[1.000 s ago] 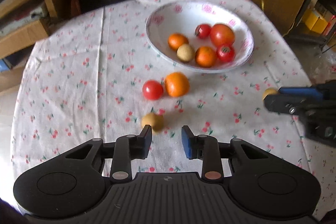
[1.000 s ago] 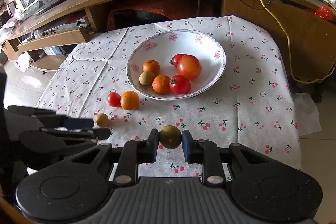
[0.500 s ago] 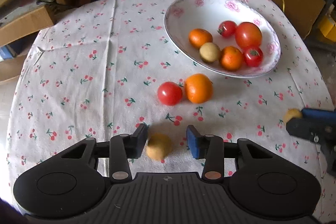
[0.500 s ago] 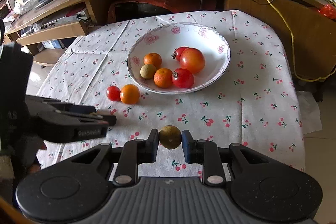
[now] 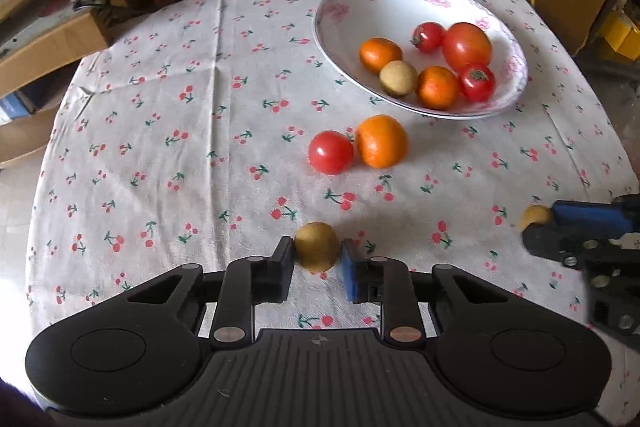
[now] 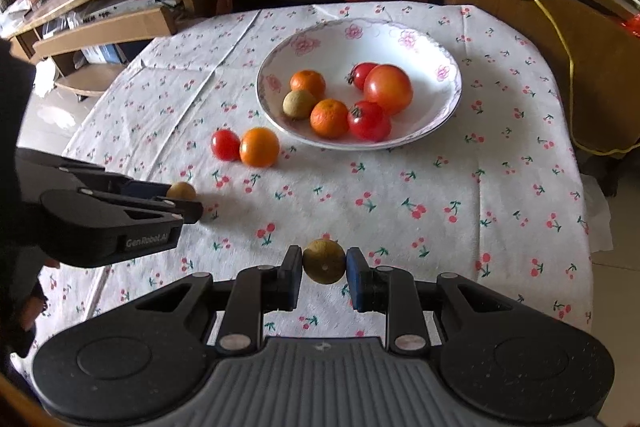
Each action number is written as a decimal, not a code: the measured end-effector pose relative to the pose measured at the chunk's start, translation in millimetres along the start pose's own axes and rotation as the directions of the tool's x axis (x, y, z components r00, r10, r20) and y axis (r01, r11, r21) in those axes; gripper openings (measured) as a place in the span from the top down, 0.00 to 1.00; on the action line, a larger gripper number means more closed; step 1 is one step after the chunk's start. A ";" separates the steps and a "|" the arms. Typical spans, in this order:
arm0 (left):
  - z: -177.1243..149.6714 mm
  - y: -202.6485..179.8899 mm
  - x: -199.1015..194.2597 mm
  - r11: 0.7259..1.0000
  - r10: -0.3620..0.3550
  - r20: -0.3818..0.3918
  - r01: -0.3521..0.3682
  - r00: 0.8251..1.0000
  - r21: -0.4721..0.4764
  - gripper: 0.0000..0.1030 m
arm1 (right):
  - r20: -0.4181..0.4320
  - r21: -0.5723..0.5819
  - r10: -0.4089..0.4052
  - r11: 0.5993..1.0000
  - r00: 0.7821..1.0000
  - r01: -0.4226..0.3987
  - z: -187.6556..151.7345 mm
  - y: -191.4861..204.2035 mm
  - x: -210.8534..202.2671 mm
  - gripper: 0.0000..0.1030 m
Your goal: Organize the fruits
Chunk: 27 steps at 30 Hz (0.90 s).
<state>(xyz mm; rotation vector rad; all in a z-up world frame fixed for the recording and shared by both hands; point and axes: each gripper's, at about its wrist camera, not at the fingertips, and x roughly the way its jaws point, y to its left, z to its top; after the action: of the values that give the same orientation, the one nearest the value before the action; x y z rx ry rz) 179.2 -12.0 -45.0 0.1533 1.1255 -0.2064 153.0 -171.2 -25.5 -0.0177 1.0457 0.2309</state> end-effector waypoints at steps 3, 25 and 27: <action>-5.0 -0.1 -10.4 1.000 -0.024 0.010 0.024 1.000 0.004 0.71 | 0.000 -0.002 -0.001 1.000 1.000 0.001 -5.2 2.4 -3.5 0.75; -1.8 0.3 -4.9 0.997 -0.068 0.025 0.069 0.997 -0.047 0.55 | -0.053 -0.040 -0.019 0.999 0.998 0.017 -37.2 15.2 1.2 0.75; -0.2 -1.9 -0.8 0.996 -0.068 0.021 0.069 0.997 -0.051 0.55 | -0.060 -0.045 -0.019 0.999 0.998 0.016 -37.3 16.0 4.4 0.75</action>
<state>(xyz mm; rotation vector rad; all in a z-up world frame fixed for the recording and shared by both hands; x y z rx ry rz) 178.2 -13.7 -44.4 0.0668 1.1167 -0.2393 120.1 -159.4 -46.5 -0.0744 1.0997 0.2386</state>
